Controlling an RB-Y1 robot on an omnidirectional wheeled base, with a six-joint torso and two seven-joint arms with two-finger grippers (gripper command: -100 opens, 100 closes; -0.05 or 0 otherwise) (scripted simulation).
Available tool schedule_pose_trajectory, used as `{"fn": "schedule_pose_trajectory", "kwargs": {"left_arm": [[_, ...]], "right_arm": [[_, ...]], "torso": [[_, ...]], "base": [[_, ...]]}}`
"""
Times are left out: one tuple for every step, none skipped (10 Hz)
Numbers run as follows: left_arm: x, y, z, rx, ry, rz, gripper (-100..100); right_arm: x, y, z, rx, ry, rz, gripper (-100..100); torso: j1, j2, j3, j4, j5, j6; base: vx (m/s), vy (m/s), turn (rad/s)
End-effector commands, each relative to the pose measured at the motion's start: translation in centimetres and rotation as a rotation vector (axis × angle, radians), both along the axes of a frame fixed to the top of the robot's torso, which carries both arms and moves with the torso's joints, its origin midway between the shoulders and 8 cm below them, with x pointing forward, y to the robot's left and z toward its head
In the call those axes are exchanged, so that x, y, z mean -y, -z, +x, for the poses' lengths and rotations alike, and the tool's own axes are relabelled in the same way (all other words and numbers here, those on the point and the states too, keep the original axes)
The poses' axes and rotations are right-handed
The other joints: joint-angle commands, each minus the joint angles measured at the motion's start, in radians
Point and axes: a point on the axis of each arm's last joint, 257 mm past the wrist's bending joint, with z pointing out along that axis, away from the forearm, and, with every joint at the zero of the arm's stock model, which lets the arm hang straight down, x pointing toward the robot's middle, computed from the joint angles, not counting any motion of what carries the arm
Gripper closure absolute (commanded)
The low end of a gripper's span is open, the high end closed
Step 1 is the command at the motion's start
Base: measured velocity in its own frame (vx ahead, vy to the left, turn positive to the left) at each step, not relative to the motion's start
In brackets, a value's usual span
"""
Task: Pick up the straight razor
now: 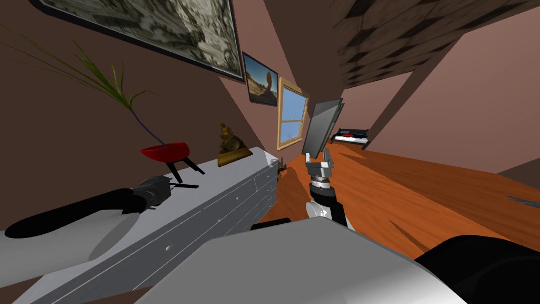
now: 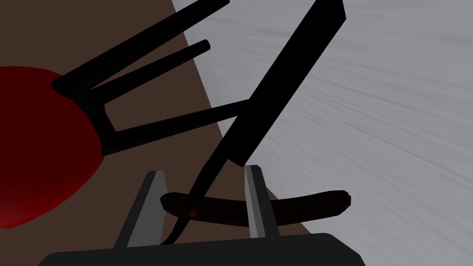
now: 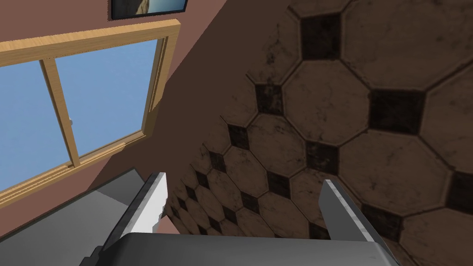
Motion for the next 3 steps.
{"fn": "schedule_pose_trajectory", "kwargs": {"left_arm": [[0.00, 0.00, 0.00, 0.000, 0.000, 0.000, 0], [0.00, 0.00, 0.00, 0.000, 0.000, 0.000, 100], [0.00, 0.00, 0.00, 0.000, 0.000, 0.000, 0]], "right_arm": [[0.00, 0.00, 0.00, 0.000, 0.000, 0.000, 0], [0.00, 0.00, 0.00, 0.000, 0.000, 0.000, 0], [0.00, 0.00, 0.00, 0.000, 0.000, 0.000, 0]], "torso": [[0.000, 0.000, 0.000, 0.000, 0.000, 0.000], [0.000, 0.000, 0.000, 0.000, 0.000, 0.000], [0.000, 0.000, 0.000, 0.000, 0.000, 0.000]], "base": [[0.000, 0.000, 0.000], [0.000, 0.000, 0.000], [0.000, 0.000, 0.000]]}}
